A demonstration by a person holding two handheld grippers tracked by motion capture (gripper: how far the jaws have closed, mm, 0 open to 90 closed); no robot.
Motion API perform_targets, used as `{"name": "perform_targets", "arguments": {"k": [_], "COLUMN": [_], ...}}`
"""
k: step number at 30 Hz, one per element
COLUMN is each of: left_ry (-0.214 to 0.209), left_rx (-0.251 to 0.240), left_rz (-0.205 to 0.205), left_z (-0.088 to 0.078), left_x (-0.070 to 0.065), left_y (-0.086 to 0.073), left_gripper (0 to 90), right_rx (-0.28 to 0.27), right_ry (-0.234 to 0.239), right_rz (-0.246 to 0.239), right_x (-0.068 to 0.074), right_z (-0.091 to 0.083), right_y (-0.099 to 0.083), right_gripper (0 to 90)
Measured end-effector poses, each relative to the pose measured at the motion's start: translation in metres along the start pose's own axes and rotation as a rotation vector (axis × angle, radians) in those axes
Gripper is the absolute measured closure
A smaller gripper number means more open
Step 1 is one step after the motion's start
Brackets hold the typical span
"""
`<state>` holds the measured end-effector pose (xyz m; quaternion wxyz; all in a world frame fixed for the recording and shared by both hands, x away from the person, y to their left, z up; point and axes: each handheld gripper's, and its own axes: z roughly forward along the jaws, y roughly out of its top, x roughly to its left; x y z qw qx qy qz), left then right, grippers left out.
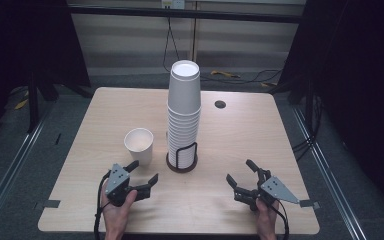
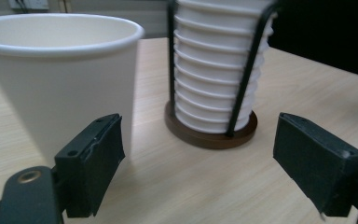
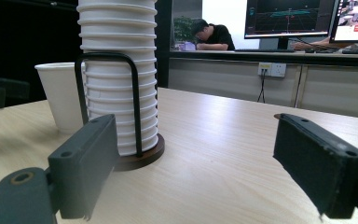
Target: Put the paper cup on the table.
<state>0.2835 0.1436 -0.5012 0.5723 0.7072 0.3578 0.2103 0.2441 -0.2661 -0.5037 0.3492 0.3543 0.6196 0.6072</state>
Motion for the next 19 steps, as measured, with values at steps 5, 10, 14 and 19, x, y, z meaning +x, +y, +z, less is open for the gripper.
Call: {"name": "perform_targets", "arguments": {"k": [5, 10, 14, 19], "left_ry": [-0.026, -0.030, -0.019, -0.009], "left_rx": [-0.029, -0.062, -0.135, -0.265], "left_rz": [-0.007, 0.008, 0.065, 0.046], "left_z": [0.009, 0.011, 0.006, -0.005], "left_x": [-0.011, -0.016, -0.026, -0.027], "left_y": [-0.006, -0.006, -0.011, -0.018], "left_gripper": [16.0, 16.2, 16.1, 16.1], "right_rx": [0.000, 0.000, 0.001, 0.010], "right_ry": [0.000, 0.000, 0.001, 0.001], "right_rz": [0.001, 0.000, 0.002, 0.005], "right_x": [0.000, 0.000, 0.000, 0.000], "right_z": [0.000, 0.000, 0.000, 0.001], "right_y": [0.000, 0.000, 0.000, 0.000], "right_gripper": [13.7, 13.7, 13.7, 13.8]}}
